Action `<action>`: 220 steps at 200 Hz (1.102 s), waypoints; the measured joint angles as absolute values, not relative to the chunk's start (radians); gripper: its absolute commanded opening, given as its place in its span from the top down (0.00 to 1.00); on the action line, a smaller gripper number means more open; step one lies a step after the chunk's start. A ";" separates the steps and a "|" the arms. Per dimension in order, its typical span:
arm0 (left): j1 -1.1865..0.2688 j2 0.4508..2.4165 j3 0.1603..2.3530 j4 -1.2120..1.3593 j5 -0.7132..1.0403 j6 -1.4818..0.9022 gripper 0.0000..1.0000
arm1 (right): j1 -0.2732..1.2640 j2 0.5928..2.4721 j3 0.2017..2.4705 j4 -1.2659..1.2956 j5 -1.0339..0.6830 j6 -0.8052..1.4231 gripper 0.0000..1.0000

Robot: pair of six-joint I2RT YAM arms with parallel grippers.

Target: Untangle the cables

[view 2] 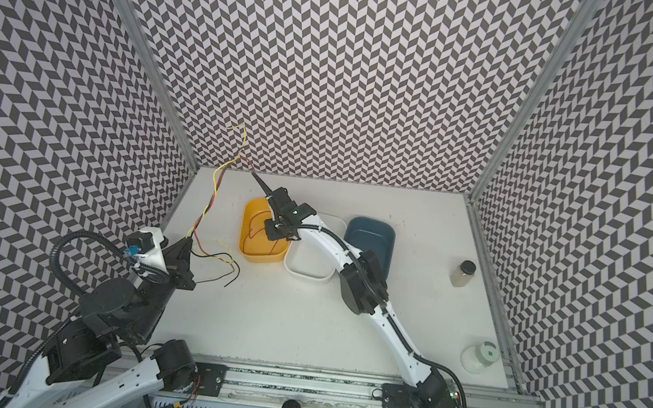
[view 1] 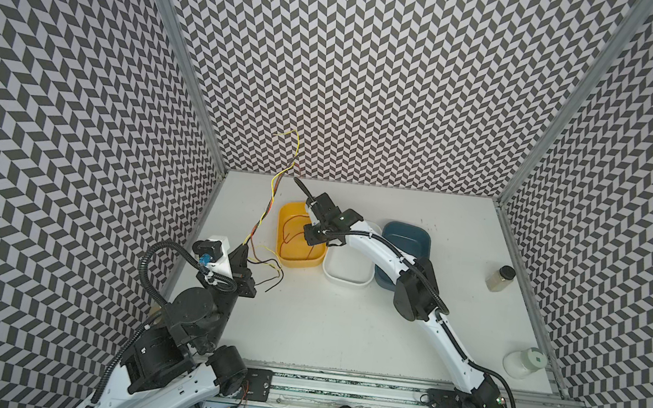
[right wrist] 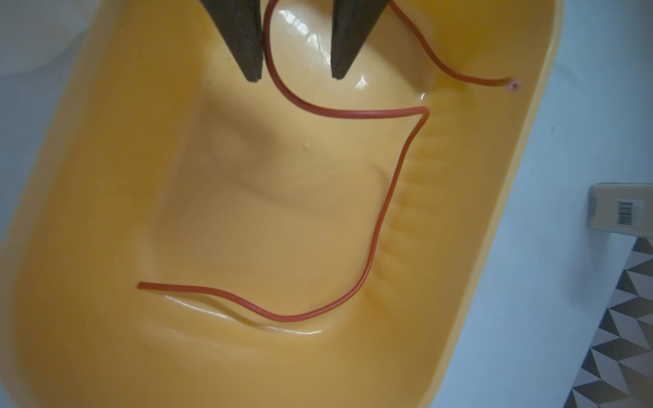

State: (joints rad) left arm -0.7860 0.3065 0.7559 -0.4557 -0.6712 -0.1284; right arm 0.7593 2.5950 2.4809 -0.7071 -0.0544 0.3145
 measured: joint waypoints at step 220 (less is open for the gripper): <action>-0.781 0.470 0.762 -0.455 -0.325 -0.136 1.00 | 0.699 1.373 1.368 -0.279 -0.138 0.333 0.34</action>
State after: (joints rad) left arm -0.7807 0.4698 0.7620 -0.4549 -0.3248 -0.1364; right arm 0.6987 1.3727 1.3678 -0.2787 -0.1375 0.3332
